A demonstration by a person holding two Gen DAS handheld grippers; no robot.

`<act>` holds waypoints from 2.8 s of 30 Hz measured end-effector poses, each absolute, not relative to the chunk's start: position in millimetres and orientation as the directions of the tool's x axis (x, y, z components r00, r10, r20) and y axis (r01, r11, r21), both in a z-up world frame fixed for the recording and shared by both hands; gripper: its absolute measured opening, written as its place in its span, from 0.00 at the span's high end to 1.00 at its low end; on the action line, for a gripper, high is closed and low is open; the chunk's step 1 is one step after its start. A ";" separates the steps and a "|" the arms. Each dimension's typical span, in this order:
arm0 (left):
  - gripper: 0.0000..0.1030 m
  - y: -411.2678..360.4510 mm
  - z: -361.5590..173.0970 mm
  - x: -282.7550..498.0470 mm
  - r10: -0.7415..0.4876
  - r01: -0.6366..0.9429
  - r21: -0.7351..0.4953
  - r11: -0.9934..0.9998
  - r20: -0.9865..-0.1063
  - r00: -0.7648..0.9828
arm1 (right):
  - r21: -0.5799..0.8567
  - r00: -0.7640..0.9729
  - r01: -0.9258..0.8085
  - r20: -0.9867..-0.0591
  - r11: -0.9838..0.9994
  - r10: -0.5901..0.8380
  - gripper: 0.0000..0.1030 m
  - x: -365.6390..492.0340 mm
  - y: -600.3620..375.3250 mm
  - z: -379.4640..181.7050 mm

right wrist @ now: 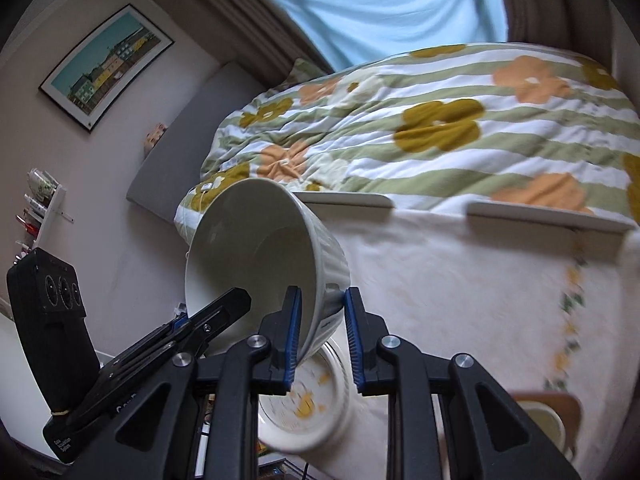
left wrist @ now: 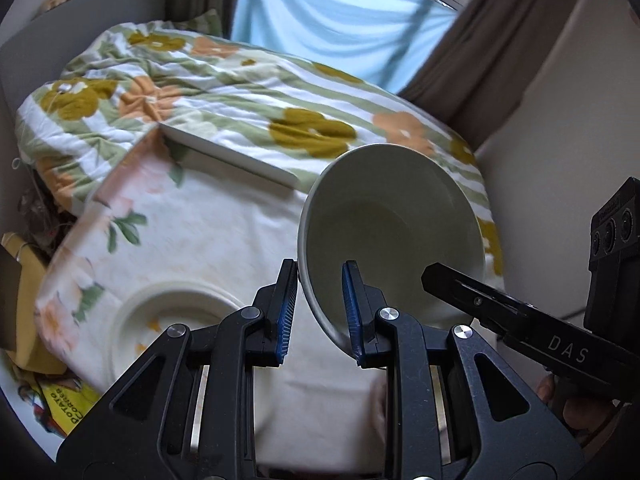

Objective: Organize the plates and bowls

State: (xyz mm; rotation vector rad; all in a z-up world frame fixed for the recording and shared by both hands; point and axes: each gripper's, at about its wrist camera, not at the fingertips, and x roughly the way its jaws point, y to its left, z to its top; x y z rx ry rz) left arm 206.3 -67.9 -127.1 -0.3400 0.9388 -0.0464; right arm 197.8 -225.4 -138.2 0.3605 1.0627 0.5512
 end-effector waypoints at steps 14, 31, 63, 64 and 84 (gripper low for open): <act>0.80 -203.4 -182.2 162.7 -0.295 0.033 -0.306 0.951 -0.875 0.383 | 0.501 0.348 -0.013 -0.809 0.865 0.474 0.81 131.6 -342.6 -190.2; 0.80 -231.1 -230.7 167.4 -0.189 0.118 -0.163 0.980 -0.945 0.266 | 0.423 0.283 0.017 -0.871 0.906 0.402 0.81 108.6 -355.9 -240.6; 0.80 -250.1 -236.1 169.0 -0.062 0.214 -0.005 0.977 -0.964 0.260 | 0.392 0.296 0.040 -0.883 0.919 0.364 0.81 101.4 -355.4 -243.9; 0.80 -249.6 -235.3 168.7 -0.068 0.214 -0.011 0.977 -0.964 0.259 | 0.392 0.297 0.040 -0.883 0.919 0.363 0.81 101.5 -355.8 -244.2; 0.00 -172.0 -132.9 129.2 -0.142 0.312 0.008 0.950 -0.878 0.456 | 0.210 0.433 -0.137 -0.866 0.968 0.250 0.15 60.7 -367.8 -151.2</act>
